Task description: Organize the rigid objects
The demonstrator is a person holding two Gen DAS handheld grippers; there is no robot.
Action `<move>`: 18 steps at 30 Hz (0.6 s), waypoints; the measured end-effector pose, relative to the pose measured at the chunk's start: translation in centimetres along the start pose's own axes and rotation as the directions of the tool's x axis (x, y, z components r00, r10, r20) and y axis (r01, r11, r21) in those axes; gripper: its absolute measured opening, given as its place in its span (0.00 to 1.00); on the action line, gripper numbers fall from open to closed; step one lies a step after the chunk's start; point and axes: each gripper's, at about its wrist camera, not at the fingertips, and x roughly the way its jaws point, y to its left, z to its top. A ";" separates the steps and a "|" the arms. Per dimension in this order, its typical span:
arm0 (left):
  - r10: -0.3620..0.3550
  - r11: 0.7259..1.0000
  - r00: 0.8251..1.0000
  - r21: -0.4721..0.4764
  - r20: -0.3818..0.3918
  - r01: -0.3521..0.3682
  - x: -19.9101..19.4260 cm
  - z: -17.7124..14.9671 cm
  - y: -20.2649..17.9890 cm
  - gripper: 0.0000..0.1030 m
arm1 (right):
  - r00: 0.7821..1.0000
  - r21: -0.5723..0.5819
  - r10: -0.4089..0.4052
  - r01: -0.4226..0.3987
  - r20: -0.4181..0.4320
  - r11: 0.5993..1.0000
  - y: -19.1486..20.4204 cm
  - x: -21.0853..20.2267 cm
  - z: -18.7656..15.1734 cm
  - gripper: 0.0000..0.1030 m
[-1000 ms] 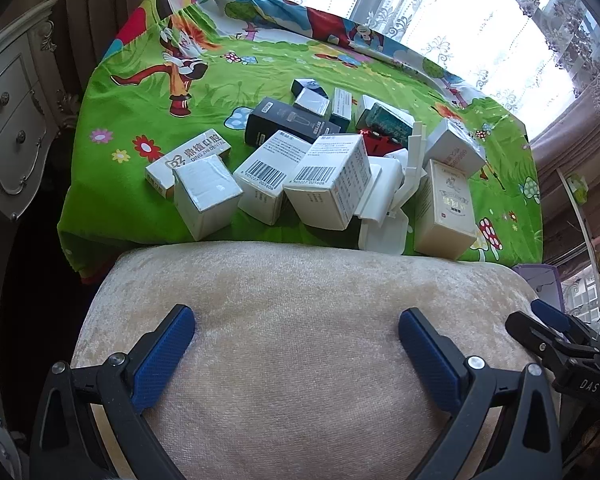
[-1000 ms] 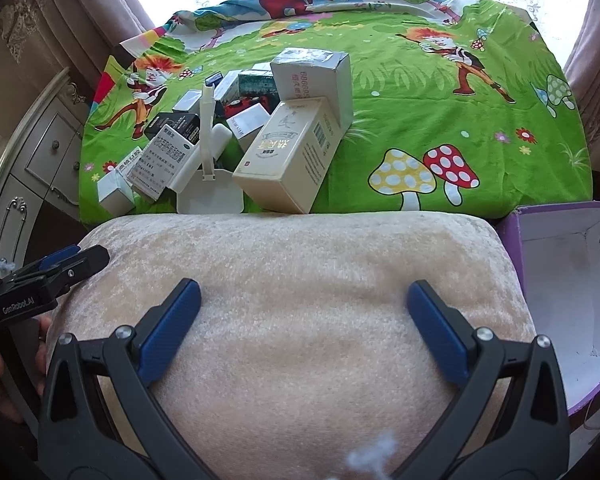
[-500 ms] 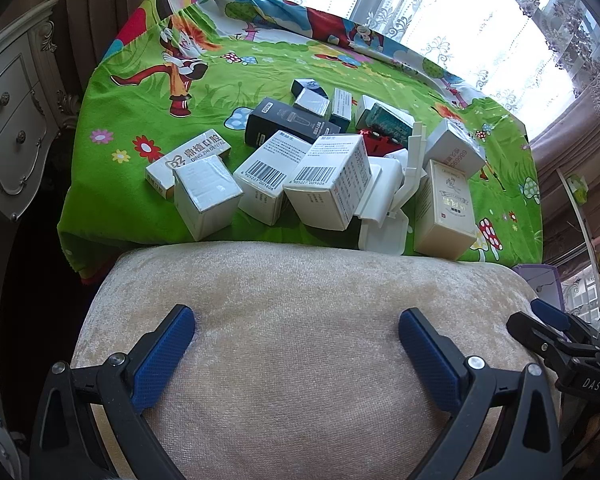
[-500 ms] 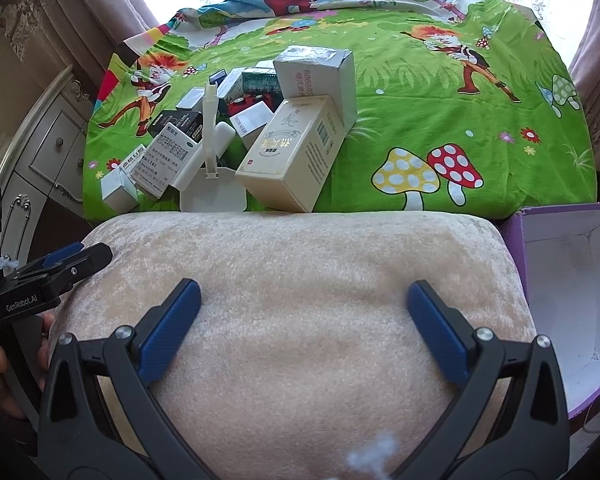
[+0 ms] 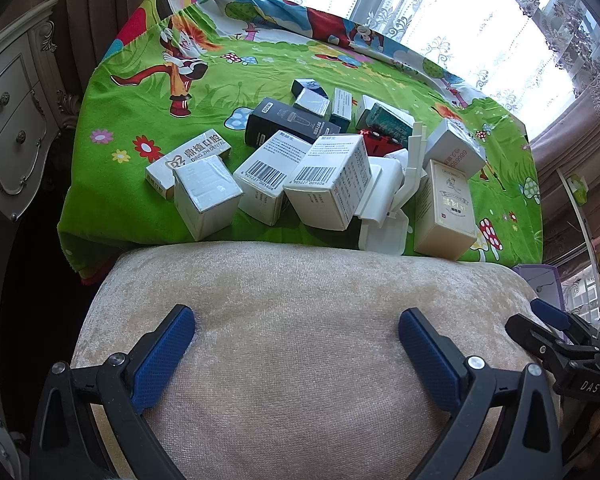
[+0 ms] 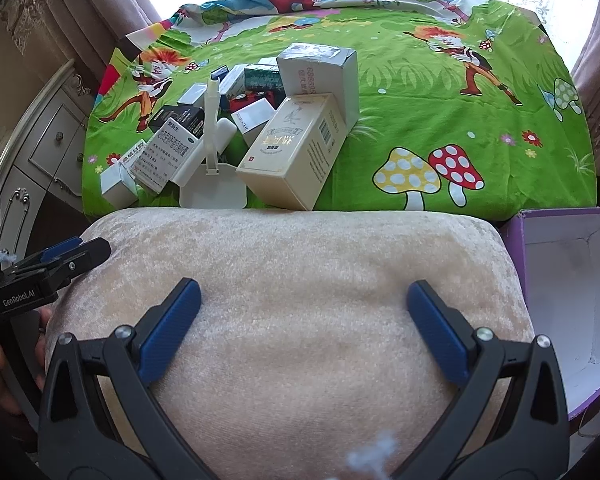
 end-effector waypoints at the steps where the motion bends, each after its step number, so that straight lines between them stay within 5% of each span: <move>1: 0.000 1.000 1.000 0.000 0.000 0.000 0.0 0.0 0.0 1.00 | 1.000 0.000 0.000 0.000 -0.001 1.000 0.0 0.0 0.0 1.00; 18: 0.000 1.000 1.000 0.000 0.000 0.000 0.0 0.0 0.0 1.00 | 1.000 -0.010 -0.001 0.001 0.003 1.000 0.1 0.1 0.0 1.00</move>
